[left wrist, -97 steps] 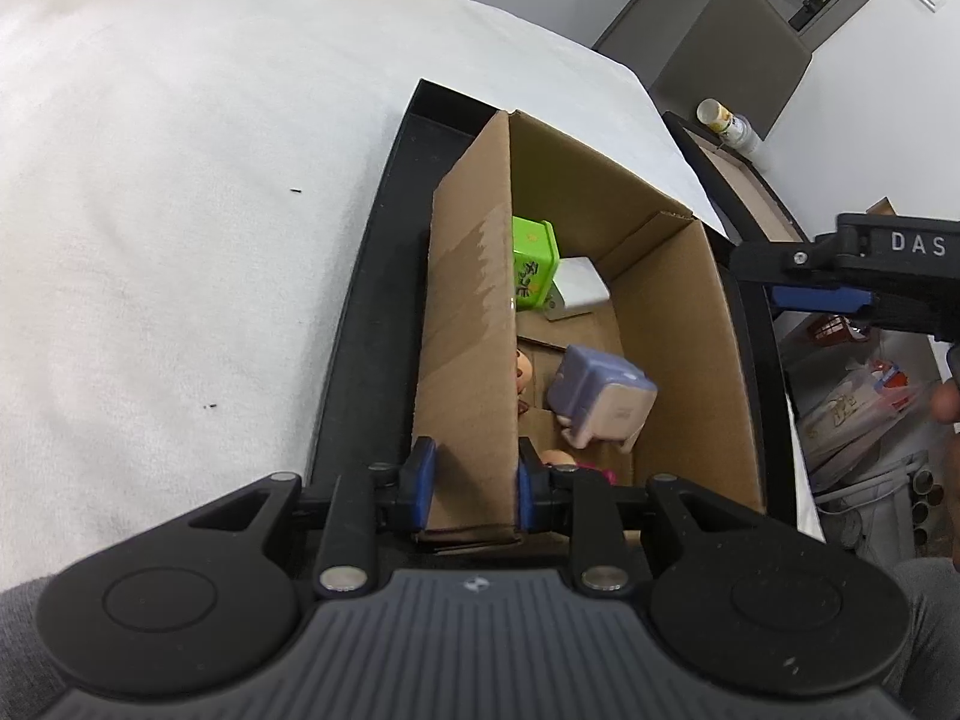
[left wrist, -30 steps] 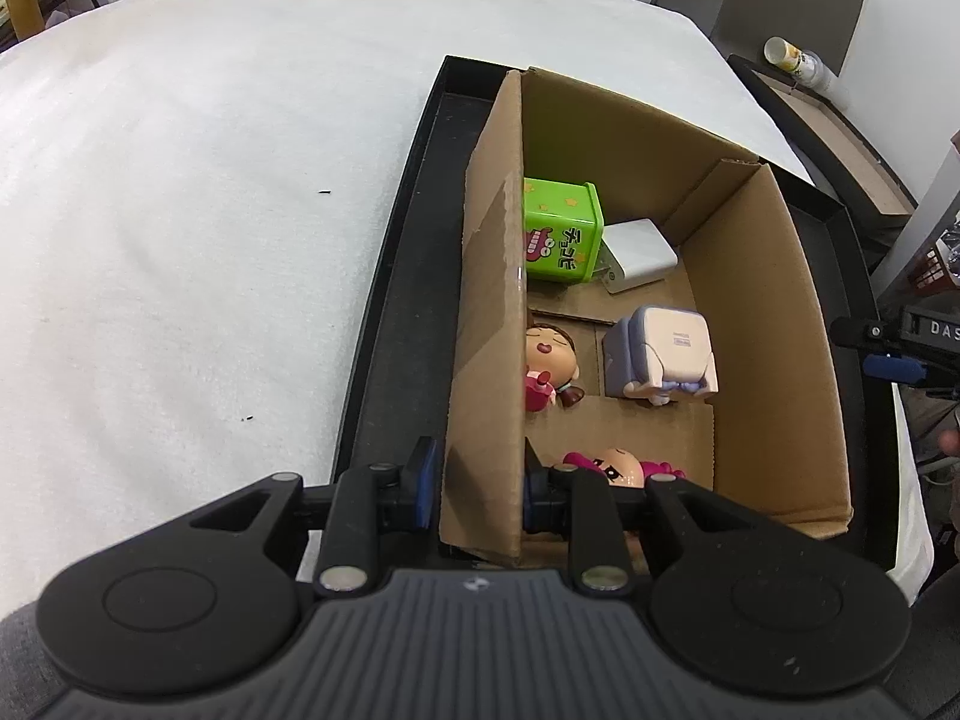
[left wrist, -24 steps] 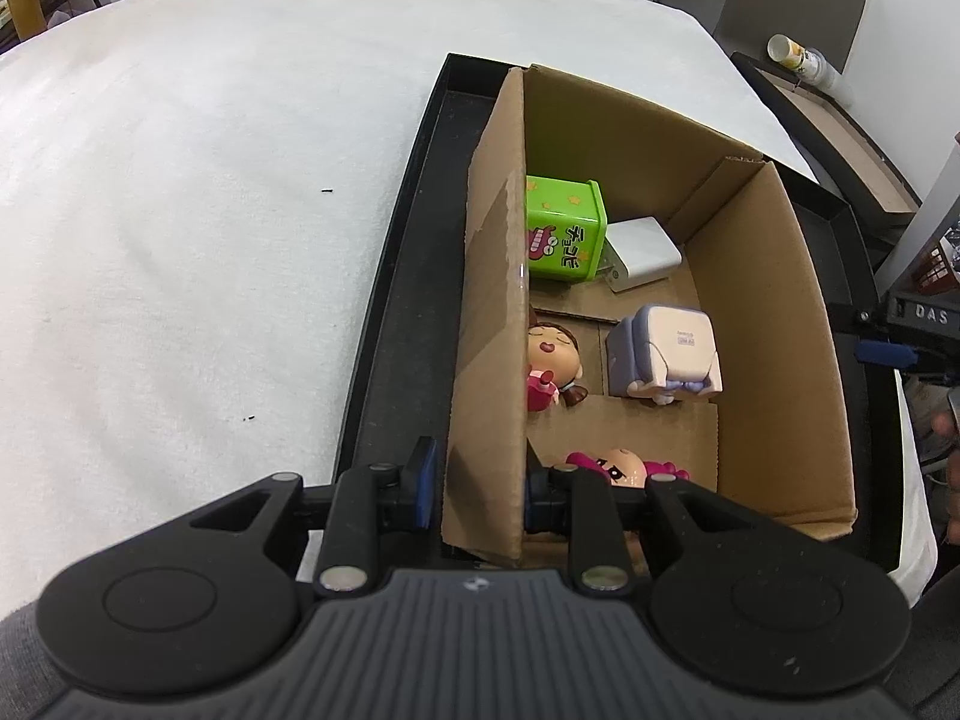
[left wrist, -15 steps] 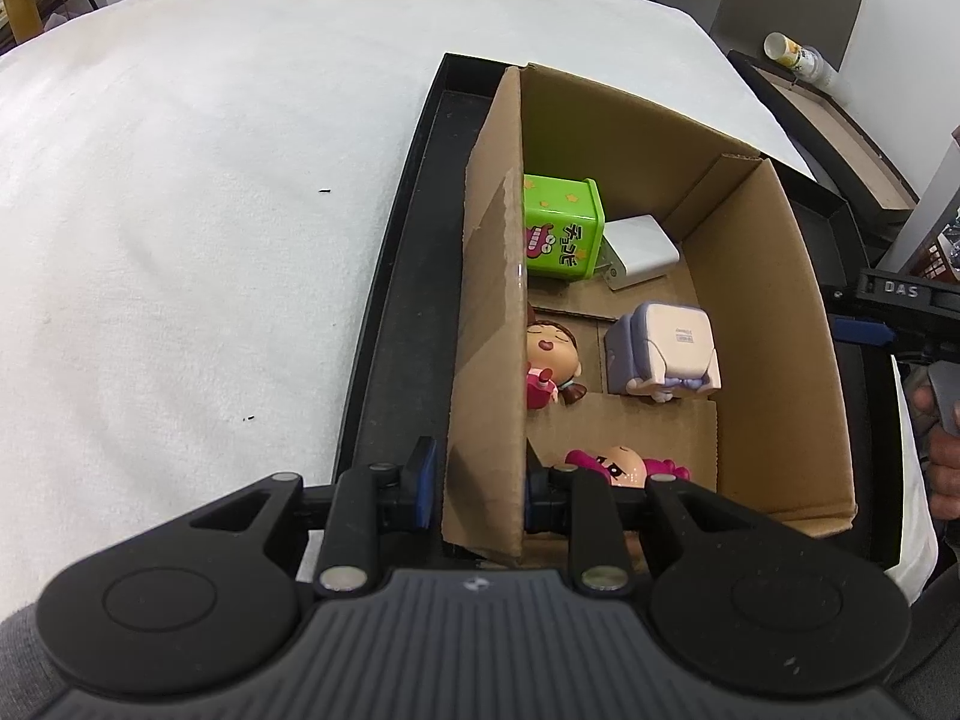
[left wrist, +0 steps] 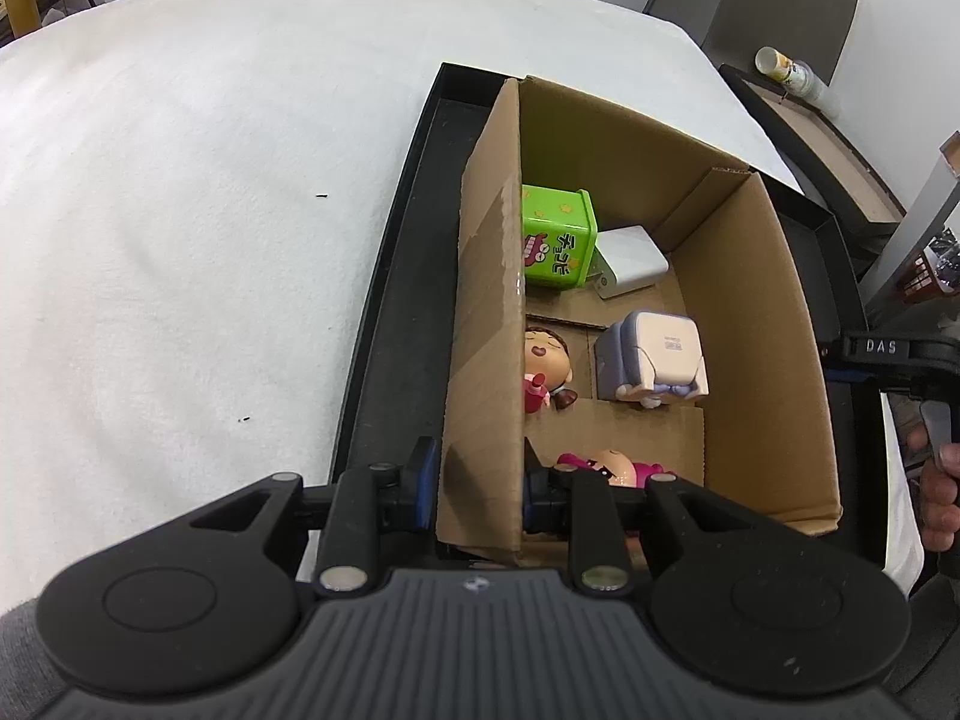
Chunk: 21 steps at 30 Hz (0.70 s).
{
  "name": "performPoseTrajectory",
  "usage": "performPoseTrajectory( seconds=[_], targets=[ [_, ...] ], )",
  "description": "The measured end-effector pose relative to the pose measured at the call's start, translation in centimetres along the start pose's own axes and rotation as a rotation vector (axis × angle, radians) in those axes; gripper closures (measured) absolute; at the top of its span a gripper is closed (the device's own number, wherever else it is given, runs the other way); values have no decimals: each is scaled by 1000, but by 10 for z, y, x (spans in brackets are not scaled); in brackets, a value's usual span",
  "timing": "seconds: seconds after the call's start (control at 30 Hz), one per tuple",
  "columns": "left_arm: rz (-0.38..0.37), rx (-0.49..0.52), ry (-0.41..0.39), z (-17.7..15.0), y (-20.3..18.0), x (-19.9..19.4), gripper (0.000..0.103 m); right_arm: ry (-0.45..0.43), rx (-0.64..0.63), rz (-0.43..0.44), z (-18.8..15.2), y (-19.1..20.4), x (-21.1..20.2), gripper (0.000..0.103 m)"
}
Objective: Organize rigid objects
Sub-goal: 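Carry the blue figurine with the right gripper over the box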
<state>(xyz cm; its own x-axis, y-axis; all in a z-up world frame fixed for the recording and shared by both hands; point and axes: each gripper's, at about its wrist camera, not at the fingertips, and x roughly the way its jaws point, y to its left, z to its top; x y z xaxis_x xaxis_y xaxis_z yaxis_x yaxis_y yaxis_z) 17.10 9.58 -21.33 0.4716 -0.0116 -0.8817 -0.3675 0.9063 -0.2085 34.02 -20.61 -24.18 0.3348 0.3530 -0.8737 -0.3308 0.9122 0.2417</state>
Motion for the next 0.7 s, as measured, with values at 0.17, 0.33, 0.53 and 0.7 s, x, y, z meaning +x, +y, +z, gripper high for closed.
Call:
performPoseTrajectory(
  seconds=[0.17, 0.33, 0.53, 0.7],
  targets=[
    [-16, -4, -5, -1, 1, -3, 78, 25, -6, -14, -3, 3, -7, 59],
    [-30, -2, -10, -1, 2, -4, 78, 14, 4, -23, 1, 4, -21, 59],
    [-48, -9, -17, -2, 3, -6, 78, -7, -15, -21, 7, 14, -41, 59],
    [-58, -3, -21, -2, 4, -7, 78, -23, -48, -17, 13, 29, -56, 59]
  ],
)
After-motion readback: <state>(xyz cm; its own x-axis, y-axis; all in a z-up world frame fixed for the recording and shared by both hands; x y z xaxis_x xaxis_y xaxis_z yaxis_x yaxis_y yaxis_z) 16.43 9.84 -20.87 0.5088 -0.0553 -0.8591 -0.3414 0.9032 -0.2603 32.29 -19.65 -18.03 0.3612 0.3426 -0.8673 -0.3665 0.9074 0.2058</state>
